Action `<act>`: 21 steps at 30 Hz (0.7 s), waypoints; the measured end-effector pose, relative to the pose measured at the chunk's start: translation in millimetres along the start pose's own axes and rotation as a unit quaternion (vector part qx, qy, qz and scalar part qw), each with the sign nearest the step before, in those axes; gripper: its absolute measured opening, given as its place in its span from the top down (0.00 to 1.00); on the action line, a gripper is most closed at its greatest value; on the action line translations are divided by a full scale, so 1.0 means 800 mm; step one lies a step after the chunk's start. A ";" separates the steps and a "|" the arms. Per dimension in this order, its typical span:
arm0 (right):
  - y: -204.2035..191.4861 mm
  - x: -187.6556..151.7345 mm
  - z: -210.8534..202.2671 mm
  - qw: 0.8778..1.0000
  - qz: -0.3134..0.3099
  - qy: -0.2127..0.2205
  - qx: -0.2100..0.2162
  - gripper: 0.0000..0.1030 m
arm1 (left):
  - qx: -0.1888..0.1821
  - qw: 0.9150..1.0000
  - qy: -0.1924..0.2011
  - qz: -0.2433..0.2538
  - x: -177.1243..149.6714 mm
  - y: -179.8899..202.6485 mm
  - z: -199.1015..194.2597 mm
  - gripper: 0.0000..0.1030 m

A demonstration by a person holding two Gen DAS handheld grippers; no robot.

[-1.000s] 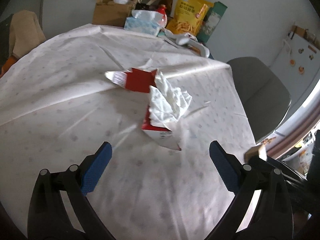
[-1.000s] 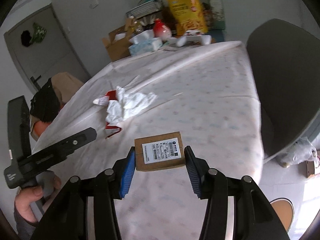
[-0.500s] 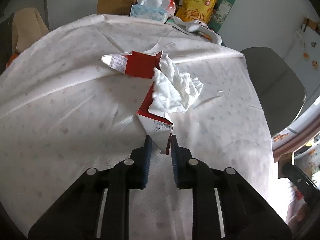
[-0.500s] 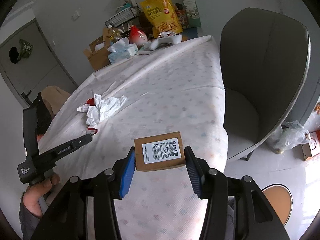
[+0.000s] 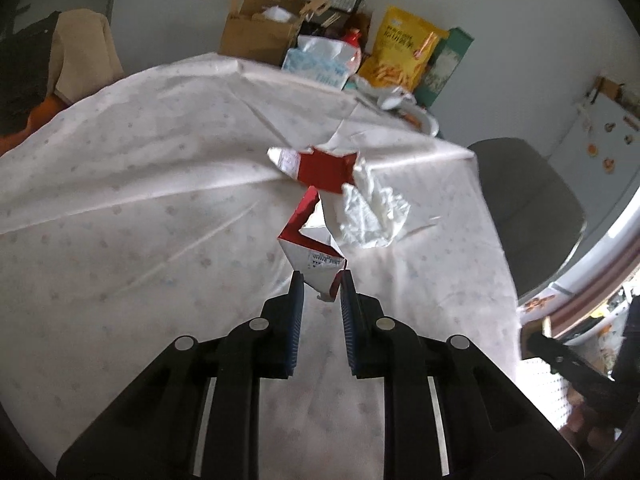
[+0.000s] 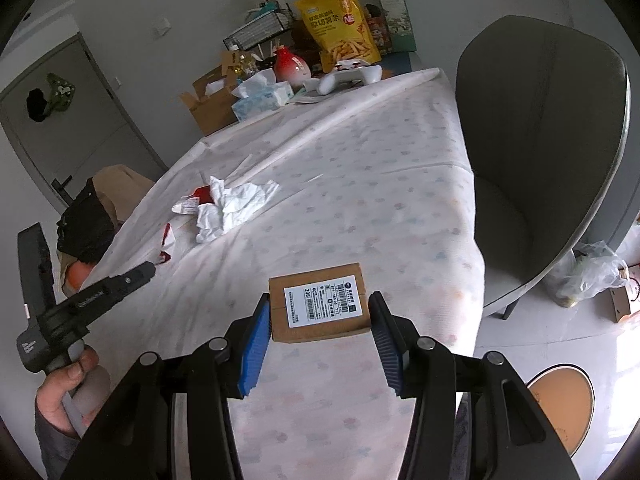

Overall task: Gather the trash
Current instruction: 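Carry the box and carton over the tan bin and open both grippers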

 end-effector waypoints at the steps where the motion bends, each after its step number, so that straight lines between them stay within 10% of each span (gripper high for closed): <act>1: -0.002 -0.001 -0.001 1.000 -0.001 0.000 0.001 0.53 | -0.007 1.000 0.001 0.000 0.001 -0.001 -0.004 0.82; 21: 0.034 -0.006 -0.063 0.999 0.026 0.041 -0.022 0.53 | -0.098 0.993 0.013 0.057 -0.007 0.089 -0.050 0.82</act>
Point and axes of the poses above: each gripper's, at about its wrist camera, not at the fingertips, and z roughly the way its jaws point, y to its right, x to its top, the point moved 3 cm from there along z, roughly the way its jaws point, and after that the axes turned 14 degrees about x, right-handed, at the moved point
